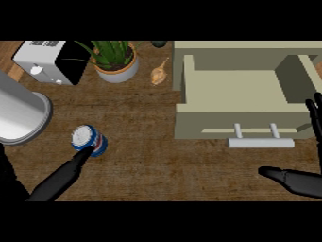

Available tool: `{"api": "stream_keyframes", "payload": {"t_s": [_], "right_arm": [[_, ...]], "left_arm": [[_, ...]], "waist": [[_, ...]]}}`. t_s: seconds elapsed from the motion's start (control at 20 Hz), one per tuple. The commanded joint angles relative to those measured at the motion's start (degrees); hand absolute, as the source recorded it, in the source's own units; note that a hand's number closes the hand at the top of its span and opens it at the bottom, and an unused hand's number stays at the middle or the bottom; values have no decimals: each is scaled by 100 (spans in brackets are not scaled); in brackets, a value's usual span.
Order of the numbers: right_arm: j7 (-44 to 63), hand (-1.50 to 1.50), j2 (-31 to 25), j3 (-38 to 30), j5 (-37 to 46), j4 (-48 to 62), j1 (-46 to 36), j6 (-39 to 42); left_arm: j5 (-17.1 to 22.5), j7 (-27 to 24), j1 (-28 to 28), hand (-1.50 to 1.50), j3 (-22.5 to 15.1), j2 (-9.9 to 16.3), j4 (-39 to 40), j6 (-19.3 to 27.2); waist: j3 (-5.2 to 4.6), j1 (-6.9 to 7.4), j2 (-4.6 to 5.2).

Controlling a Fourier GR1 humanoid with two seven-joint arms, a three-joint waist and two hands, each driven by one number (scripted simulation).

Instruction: Pick up the can, place it into the drawer and close the drawer

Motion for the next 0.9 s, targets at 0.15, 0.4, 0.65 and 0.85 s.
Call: {"api": "stream_keyframes", "payload": {"t_s": [0.15, 0.4, 0.65, 0.85], "right_arm": [[65, -150, 197, 230, 345, 106, -233, -231], [-230, -150, -59, -253, -246, 29, 282, 325], [-408, -150, -50, -366, -205, 18, 394, 364], [-276, -150, 82, -216, -105, -459, 655, 333]], "left_arm": [[-1224, 1514, -703, -150, -420, -8, 307, 345], [-500, 780, -579, -150, -266, -8, 884, 685], [-431, 769, -849, -150, -652, -8, 1791, 1437], [725, -254, -521, -150, -415, 138, 2089, 1592]], "waist": [[-8, 4, 1], [-12, -4, -3], [-11, -16, -1], [-16, -10, -4]]}}
